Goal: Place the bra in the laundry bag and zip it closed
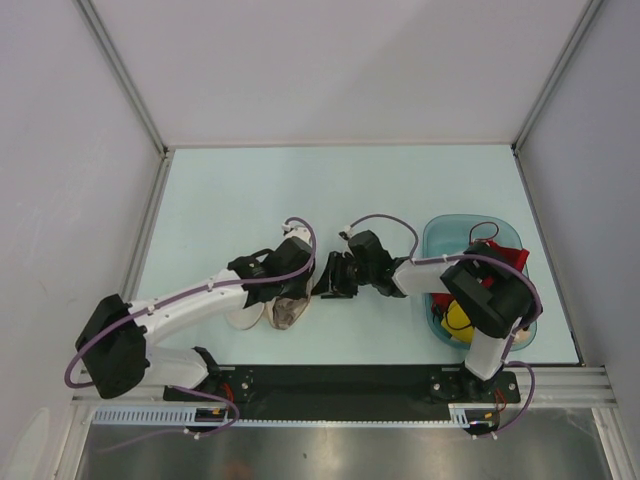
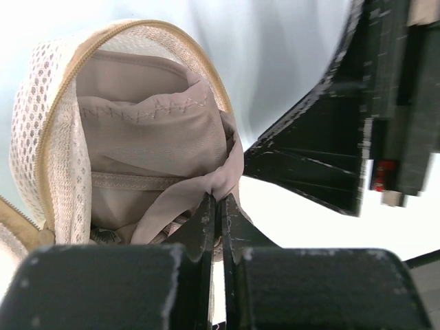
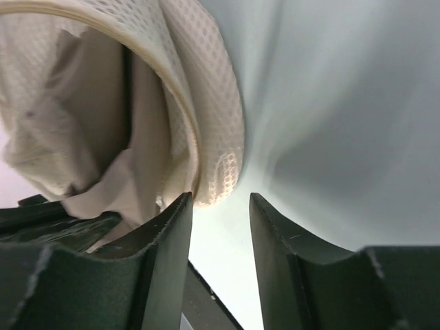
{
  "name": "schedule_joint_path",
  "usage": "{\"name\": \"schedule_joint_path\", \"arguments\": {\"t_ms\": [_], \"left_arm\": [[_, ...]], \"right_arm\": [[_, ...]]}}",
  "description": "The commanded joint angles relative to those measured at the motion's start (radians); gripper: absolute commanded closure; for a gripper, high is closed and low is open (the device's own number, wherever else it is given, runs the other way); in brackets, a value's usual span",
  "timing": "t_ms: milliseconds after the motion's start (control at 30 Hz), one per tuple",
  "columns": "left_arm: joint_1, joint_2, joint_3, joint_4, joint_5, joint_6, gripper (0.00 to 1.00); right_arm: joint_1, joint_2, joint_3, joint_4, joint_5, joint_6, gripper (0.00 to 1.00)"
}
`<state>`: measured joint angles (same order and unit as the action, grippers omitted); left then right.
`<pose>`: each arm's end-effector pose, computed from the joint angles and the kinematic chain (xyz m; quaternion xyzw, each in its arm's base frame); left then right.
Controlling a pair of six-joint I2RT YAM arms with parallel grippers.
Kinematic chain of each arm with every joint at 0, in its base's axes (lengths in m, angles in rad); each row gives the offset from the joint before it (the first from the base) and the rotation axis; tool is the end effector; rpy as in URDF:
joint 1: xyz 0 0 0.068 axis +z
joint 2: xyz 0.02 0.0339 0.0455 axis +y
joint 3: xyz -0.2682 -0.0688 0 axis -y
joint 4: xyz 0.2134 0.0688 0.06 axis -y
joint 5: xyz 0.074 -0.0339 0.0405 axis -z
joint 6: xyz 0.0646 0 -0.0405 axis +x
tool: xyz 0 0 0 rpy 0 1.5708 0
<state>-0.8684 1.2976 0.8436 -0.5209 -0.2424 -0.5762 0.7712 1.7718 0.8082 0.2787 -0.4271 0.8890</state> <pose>0.1685 -0.1751 0.2189 0.1030 0.9440 -0.1059 0.2950 0.2305 0.2613 0.1513 -0.0387 0.8868 0.4383 0.1413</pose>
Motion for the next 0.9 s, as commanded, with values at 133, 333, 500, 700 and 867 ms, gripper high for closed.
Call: {"name": "schedule_joint_path", "arguments": {"t_ms": [133, 333, 500, 700, 867], "left_arm": [[-0.004, -0.043, 0.005, -0.010, -0.023, -0.010, 1.00], [-0.004, -0.038, 0.002, -0.004, -0.018, -0.014, 1.00], [-0.004, -0.024, 0.002, -0.004, -0.026, -0.013, 1.00], [0.009, 0.019, 0.008, 0.013, -0.025, -0.014, 1.00], [0.012, 0.071, 0.008, 0.065, 0.012, -0.016, 1.00]], "right_arm": [[0.028, 0.043, 0.063, 0.054, 0.008, -0.012, 0.58], [0.036, 0.083, 0.101, 0.048, 0.011, -0.005, 0.62], [0.043, 0.069, 0.112, -0.016, 0.016, -0.005, 0.94], [0.062, -0.113, 0.039, -0.185, 0.105, -0.027, 1.00], [0.102, -0.283, -0.010, -0.263, 0.177, -0.002, 1.00]]}}
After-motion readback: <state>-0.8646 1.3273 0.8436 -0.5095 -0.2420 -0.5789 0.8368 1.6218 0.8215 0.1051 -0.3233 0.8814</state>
